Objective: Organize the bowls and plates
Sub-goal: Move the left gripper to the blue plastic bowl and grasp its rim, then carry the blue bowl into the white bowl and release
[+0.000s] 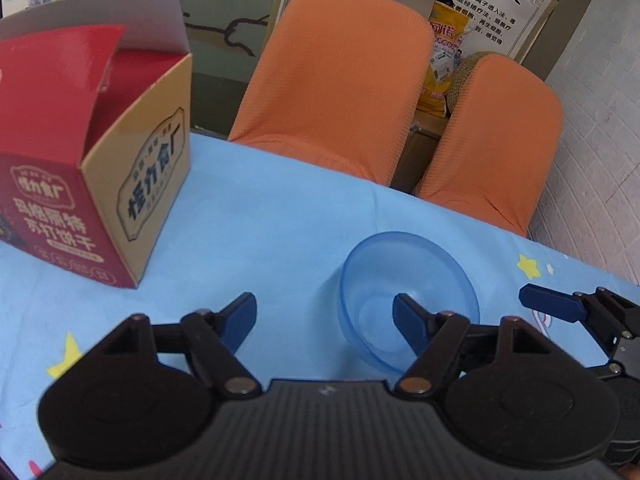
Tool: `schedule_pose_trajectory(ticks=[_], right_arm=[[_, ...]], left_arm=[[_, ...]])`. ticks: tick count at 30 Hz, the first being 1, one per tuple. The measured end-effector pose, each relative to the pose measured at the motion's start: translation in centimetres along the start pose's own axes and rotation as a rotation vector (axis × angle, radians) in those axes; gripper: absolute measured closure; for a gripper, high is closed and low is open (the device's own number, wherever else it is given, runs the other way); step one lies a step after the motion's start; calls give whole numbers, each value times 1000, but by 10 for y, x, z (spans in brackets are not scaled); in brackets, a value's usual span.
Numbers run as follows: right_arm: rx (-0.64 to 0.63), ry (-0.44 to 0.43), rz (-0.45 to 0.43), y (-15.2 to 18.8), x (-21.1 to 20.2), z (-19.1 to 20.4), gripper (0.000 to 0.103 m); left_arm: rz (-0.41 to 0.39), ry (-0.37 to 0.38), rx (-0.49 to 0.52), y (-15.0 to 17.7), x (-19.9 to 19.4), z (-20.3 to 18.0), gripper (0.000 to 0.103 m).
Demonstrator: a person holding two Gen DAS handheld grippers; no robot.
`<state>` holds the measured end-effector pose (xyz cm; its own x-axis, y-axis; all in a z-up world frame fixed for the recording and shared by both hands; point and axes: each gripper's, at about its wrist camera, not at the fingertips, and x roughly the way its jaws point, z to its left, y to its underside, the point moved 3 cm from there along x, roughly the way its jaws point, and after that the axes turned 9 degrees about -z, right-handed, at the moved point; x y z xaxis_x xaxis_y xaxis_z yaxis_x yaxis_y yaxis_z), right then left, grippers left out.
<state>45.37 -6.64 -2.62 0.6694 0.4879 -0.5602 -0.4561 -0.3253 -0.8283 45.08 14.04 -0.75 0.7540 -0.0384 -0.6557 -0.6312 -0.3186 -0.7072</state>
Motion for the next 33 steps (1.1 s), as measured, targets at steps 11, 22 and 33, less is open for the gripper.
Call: schedule_pose_trajectory(ticks=[11,22,33], right_arm=[[23,-60,61,10,34,3,11],[17,-101,70,9,-4,15,52],[-11,-44,8,36,-115,36,48]], left_arm=[[26,-40,93,9,24,-8,37],[71,14,81,18,-2,-21,90],[22,85,83,59,-107,-60,88]])
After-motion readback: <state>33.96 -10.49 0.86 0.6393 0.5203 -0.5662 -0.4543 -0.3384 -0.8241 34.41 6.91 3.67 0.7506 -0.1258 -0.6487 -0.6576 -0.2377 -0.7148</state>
